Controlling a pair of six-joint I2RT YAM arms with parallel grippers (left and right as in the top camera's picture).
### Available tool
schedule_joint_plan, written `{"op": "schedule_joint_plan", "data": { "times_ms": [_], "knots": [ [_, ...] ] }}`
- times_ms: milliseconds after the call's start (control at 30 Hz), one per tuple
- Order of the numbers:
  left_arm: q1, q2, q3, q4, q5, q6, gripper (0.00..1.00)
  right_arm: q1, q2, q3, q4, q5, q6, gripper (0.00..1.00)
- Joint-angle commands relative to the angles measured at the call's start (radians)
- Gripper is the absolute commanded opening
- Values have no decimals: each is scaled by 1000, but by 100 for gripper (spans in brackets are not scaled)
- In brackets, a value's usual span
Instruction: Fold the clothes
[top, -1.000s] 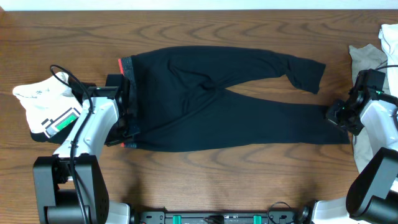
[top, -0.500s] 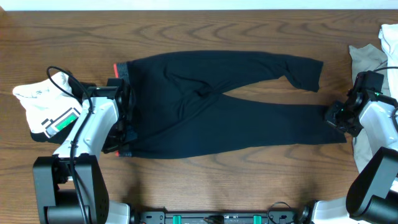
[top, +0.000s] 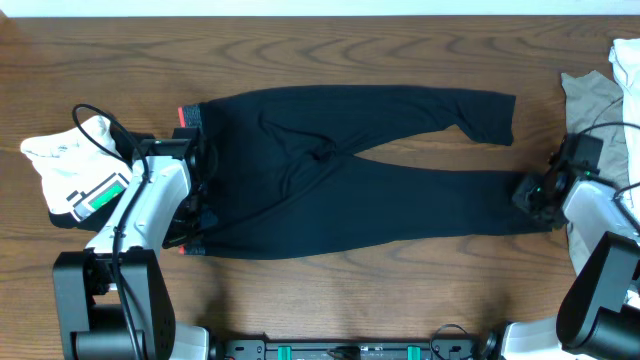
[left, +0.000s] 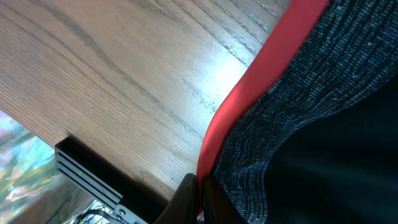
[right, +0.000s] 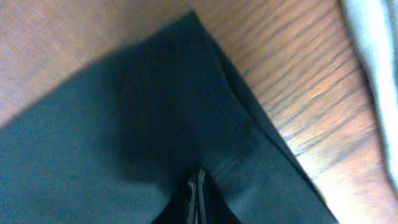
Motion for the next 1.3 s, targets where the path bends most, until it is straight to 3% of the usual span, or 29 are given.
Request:
{"op": "schedule_joint_plan", "data": {
  "times_ms": [0,167,200,267,467,600,833,900,1000,1267],
  "knots": [
    [5,-8,-8,-3,-30,-20,7,-3,10,-67,55,-11,-9,5],
    [5,-8,-8,-3,-30,-20,8,-3,10,-122,74,29,-19,9],
    [5,-8,-8,-3,-30,-20,16,-3,10,-127,61,58,-19,9],
    [5,-8,-8,-7,-31,-19,22,-3,10,-129,31,119,-8,7],
    [5,-8,-8,-8,-31,-19,25,-4,10,-129,-19,184,12,5],
    [5,-8,-8,-10,-31,-16,26,-5,10,-129,-79,165,27,13],
    [5,-8,-8,-11,-31,-16,26,-13,10,-129,-138,207,87,10],
    [5,-8,-8,-11,-31,-16,29,-19,9,-129,-142,205,90,13],
    [5,-8,-8,-14,-31,-16,41,-20,7,-122,-143,183,87,21],
    [5,-37,0,-26,-30,-16,43,-20,-97,-57,-203,112,59,27]
  ]
}}
